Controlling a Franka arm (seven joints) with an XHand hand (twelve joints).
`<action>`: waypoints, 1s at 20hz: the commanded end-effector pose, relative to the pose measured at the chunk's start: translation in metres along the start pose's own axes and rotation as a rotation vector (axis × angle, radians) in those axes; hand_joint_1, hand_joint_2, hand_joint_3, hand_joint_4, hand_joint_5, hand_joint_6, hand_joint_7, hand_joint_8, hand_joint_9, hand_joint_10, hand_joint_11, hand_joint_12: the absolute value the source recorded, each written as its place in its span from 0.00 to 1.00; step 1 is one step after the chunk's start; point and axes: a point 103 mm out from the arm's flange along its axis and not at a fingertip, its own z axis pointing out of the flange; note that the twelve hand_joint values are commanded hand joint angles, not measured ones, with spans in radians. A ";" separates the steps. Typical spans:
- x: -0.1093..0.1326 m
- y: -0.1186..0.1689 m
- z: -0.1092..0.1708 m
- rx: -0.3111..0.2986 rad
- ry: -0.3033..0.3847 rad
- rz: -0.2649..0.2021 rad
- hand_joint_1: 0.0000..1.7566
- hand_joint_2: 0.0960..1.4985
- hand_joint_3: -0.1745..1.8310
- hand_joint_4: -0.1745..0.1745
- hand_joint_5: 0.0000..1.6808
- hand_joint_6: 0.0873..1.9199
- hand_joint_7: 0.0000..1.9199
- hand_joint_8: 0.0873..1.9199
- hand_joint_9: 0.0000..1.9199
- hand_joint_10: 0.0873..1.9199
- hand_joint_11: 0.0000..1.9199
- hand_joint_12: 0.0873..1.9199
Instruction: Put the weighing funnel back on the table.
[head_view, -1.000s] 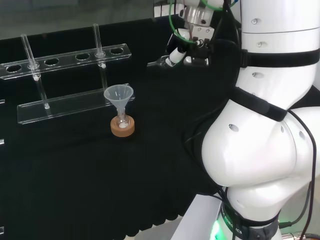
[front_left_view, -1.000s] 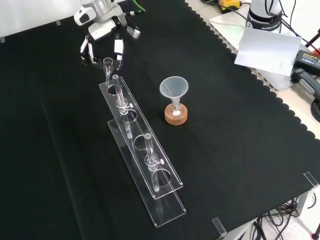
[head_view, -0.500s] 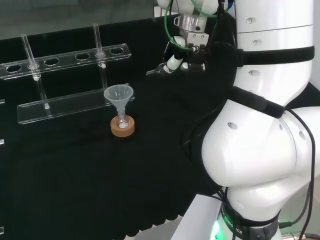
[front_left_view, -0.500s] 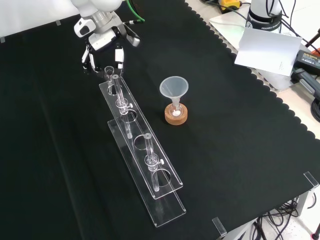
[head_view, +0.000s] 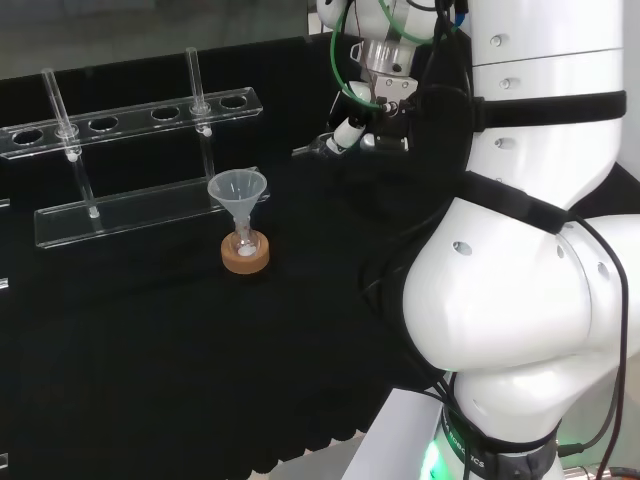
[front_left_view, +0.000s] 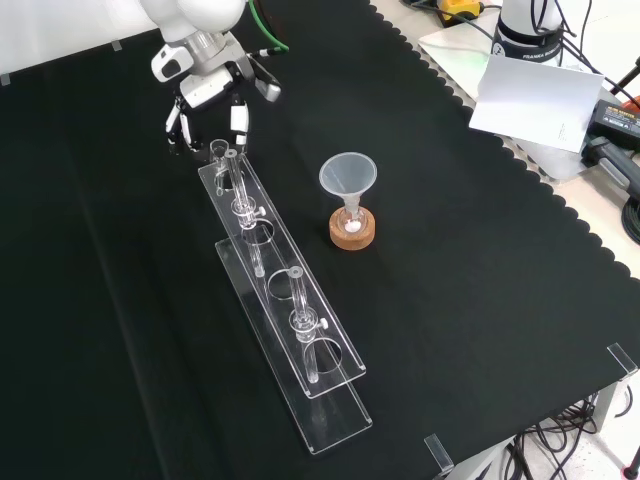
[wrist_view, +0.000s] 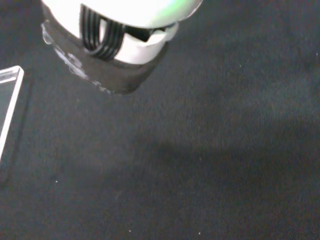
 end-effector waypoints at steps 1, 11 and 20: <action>-0.007 0.005 0.011 -0.005 0.005 0.010 0.65 0.41 0.36 1.00 0.84 0.15 0.29 0.33 0.53 0.11 0.46 0.49; -0.019 0.010 0.032 -0.019 0.012 0.054 0.65 0.41 0.36 1.00 0.84 0.15 0.29 0.33 0.52 0.10 0.46 0.49; -0.024 0.012 0.037 -0.037 0.006 0.060 0.65 0.41 0.36 1.00 0.84 0.15 0.29 0.33 0.51 0.10 0.45 0.49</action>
